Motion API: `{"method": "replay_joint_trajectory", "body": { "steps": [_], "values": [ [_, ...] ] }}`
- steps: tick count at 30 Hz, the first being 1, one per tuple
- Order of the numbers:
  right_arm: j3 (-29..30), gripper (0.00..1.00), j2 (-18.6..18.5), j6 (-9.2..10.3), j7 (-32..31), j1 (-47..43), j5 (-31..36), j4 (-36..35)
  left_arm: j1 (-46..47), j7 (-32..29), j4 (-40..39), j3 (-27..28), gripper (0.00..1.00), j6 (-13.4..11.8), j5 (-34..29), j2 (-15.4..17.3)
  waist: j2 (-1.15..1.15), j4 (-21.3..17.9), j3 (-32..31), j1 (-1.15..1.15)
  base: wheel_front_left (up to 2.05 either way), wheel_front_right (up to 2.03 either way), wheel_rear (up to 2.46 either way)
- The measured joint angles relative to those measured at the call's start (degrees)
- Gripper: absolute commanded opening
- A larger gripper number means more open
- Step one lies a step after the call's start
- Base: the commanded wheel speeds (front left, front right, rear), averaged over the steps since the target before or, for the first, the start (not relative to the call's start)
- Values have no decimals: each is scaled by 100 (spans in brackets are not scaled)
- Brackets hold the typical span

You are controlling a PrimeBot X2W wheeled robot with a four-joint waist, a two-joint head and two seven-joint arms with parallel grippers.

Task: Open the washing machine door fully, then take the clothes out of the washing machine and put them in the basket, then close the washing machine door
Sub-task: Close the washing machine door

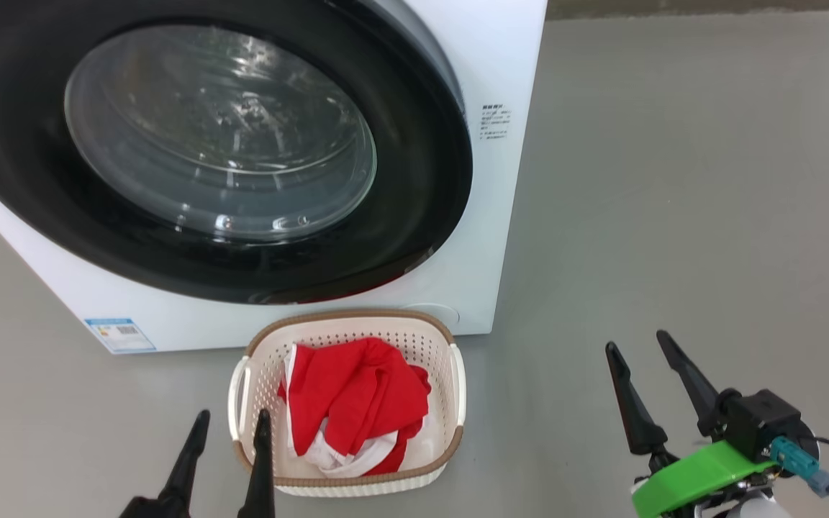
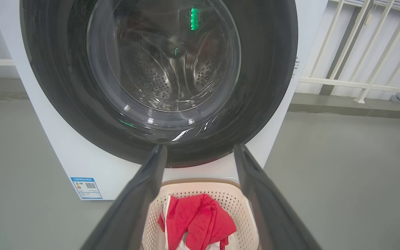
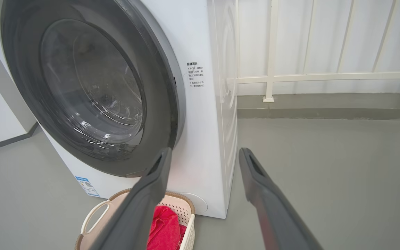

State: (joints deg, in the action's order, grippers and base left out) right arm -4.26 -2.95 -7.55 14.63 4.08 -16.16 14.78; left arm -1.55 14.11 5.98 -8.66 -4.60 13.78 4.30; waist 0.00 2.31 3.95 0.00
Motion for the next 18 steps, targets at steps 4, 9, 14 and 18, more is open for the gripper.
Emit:
{"method": "replay_joint_trajectory", "body": {
  "steps": [4, 9, 14, 18],
  "values": [
    [-15, 100, 8, 0, 0, -203, 5, 15, -212, -70, -27, 20, 100, -23, 47, 38, 0, -57, -169, 0, 0, 0, 0],
    [5, 100, 13, 0, 0, -310, 8, 38, -379, -153, -89, 45, 100, -51, 53, 94, 0, -96, -309, 0, 0, 0, 0],
    [8, 100, 19, 0, 0, -435, 18, 43, -461, -193, -147, 44, 100, -77, 94, 134, 0, -118, -399, 0, 0, 0, 0],
    [12, 100, 24, 0, 0, -499, 18, 49, -505, -197, -190, 41, 100, -100, 118, 136, 0, -146, -438, 0, 0, 0, 0]
  ]
}}
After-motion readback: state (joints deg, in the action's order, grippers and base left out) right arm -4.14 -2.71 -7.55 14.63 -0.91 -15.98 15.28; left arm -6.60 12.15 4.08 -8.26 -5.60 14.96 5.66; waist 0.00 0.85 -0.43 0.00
